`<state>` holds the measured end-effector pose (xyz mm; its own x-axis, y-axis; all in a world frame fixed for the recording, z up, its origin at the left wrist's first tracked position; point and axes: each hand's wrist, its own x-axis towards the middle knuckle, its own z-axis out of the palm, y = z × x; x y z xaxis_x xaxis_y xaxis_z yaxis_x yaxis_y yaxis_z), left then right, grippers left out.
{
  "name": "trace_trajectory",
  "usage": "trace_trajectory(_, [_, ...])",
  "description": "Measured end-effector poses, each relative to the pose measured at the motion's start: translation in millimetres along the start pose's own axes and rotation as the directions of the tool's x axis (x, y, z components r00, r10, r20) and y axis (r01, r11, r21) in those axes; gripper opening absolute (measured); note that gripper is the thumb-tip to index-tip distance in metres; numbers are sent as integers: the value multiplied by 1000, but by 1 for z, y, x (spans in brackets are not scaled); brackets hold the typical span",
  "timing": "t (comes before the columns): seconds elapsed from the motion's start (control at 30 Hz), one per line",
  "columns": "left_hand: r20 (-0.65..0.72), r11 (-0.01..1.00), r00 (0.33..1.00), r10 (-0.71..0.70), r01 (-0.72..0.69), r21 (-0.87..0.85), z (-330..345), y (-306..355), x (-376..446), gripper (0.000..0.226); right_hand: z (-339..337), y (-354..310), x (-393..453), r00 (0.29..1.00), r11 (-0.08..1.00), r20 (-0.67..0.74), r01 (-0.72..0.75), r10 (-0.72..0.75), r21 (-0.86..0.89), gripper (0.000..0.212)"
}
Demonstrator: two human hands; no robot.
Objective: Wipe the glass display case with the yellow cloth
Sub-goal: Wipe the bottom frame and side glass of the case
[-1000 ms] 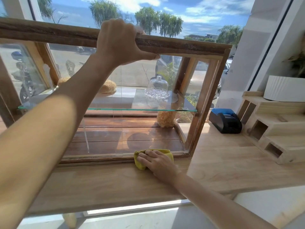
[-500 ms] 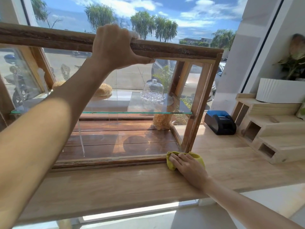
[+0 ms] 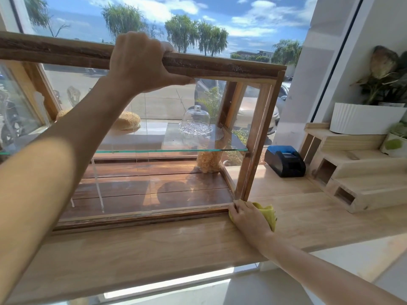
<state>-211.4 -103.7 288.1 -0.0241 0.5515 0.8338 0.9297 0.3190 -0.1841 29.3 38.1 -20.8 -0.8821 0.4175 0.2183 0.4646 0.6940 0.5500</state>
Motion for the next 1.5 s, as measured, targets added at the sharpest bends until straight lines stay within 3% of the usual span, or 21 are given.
trace_trajectory(0.1, [-1, 1000, 1000, 14, -14, 23, -1, 0, -1, 87, -7, -8, 3, 995, 997, 97, -11, 19, -77, 34])
trace_trajectory(0.4, [30, 1000, 1000, 5, -5, 14, -3, 0, 0, 85, -26, -14, 14, 977, 993, 175, -122, 121, -8, 24])
trace_trajectory(0.5, [26, 1000, 999, 25, -25, 11, -3, -2, 1, 84, -29, -13, 4, 984, 984, 77, -169, 164, 64, 18])
trace_trajectory(0.6, [16, 999, 999, 32, -32, 11, -1, -4, 2, 83, -24, -13, -8, 964, 960, -142, -192, 223, 203, 37])
trace_trajectory(0.67, [9, 999, 999, 32, -32, 9, -1, -4, 1, 82, -34, -9, -7, 901, 929, -321, -189, 294, 319, 44])
trace_trajectory(0.77, [8, 1000, 1000, 27, -27, 10, 1, -2, 1, 82, -62, 8, 17, 706, 882, -548, -248, 448, 401, 37])
trace_trajectory(0.83, [13, 1000, 1000, 28, -29, 13, 0, -3, 0, 86, -80, 24, 33, 603, 816, -563, -311, 565, 487, 43])
trace_trajectory(0.9, [8, 1000, 1000, 24, -24, 11, -1, -4, -1, 85, -90, 33, 44, 574, 758, -517, -335, 635, 559, 53])
trace_trajectory(1.07, [-9, 999, 1000, 15, -15, 32, 6, -7, 0, 83, -56, 25, 50, 651, 770, -447, -369, 614, 521, 63])
trace_trajectory(1.17, [-15, 1000, 1000, 7, -7, 22, 6, -6, 3, 83, -31, 11, 38, 692, 786, -417, -373, 589, 493, 57])
trace_trajectory(1.3, [-20, 999, 1000, 21, -21, 34, 6, -5, 2, 86, -8, -13, 20, 767, 778, -302, -378, 567, 502, 68])
trace_trajectory(1.5, [-23, 999, 1000, 21, -20, 35, 4, -4, 1, 86, 2, -28, 6, 790, 761, -246, -375, 561, 530, 70])
